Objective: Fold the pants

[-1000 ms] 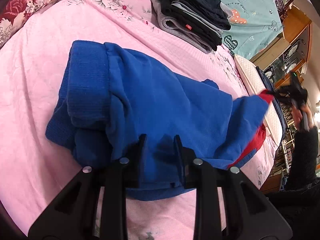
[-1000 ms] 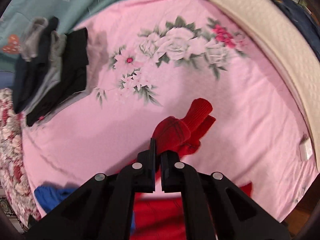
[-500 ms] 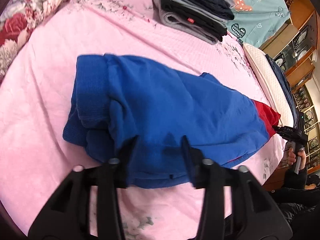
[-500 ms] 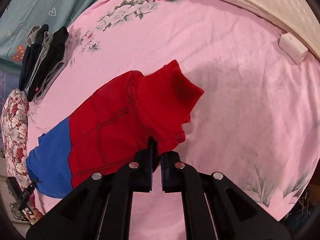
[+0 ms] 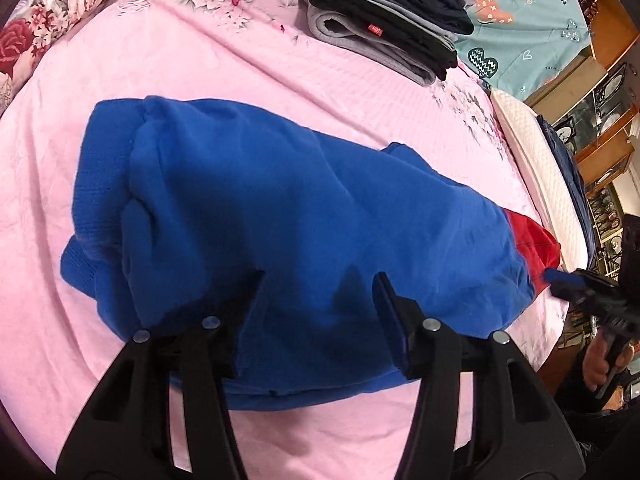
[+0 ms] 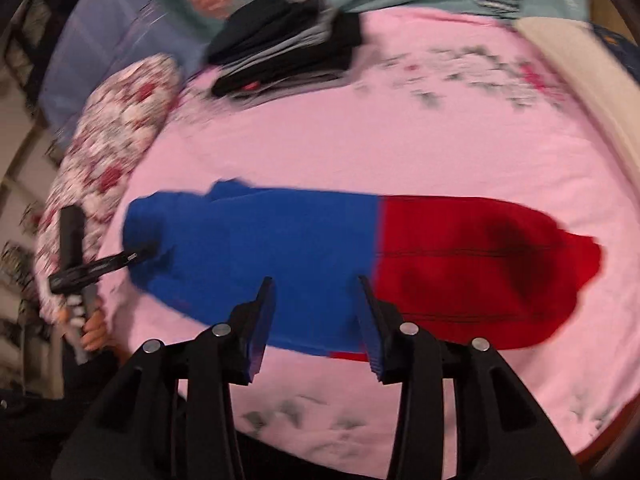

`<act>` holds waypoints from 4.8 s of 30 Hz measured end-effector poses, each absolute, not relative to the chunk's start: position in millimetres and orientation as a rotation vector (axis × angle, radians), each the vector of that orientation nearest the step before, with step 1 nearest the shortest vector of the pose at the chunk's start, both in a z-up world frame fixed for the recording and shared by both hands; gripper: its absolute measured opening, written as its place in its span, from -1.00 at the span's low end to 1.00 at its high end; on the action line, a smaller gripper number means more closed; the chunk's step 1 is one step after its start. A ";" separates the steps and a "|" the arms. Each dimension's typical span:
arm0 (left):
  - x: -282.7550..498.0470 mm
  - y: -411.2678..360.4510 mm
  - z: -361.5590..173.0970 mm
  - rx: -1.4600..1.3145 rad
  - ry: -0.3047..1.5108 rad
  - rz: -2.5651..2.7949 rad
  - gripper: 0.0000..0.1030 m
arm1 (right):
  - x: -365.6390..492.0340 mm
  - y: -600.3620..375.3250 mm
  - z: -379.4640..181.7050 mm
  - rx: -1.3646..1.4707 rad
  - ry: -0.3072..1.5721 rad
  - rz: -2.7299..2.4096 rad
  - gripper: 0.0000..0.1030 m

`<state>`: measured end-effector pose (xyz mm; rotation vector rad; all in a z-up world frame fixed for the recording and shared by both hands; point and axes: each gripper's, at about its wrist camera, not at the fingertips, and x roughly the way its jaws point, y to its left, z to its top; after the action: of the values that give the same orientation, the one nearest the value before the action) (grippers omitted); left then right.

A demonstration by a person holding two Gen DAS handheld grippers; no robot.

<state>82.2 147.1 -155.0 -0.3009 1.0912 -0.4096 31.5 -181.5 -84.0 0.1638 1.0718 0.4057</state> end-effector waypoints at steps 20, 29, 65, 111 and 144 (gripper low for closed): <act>54.5 107.6 -110.5 -0.248 0.977 -0.542 0.14 | 105.9 -66.0 -88.0 -0.171 1.134 0.534 -0.24; 50.6 74.6 -154.5 -0.165 1.057 -0.564 0.14 | 205.8 -23.7 -130.4 -0.263 1.204 0.526 -0.23; 176.5 8.1 -134.4 -0.210 1.196 -0.606 -0.16 | 93.9 -145.4 -103.5 0.019 1.095 0.346 -0.39; 93.2 36.9 -160.4 -0.116 1.040 -0.592 0.26 | 25.0 -406.1 -155.7 0.677 0.934 -0.160 0.45; 92.8 -201.1 -141.8 0.015 1.198 -0.890 -0.64 | -12.2 -363.5 -105.2 0.614 0.807 0.017 -0.58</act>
<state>92.8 -201.1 -141.8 0.0148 1.1975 -0.8900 -12.2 -363.5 -105.2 0.6141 0.8073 0.0168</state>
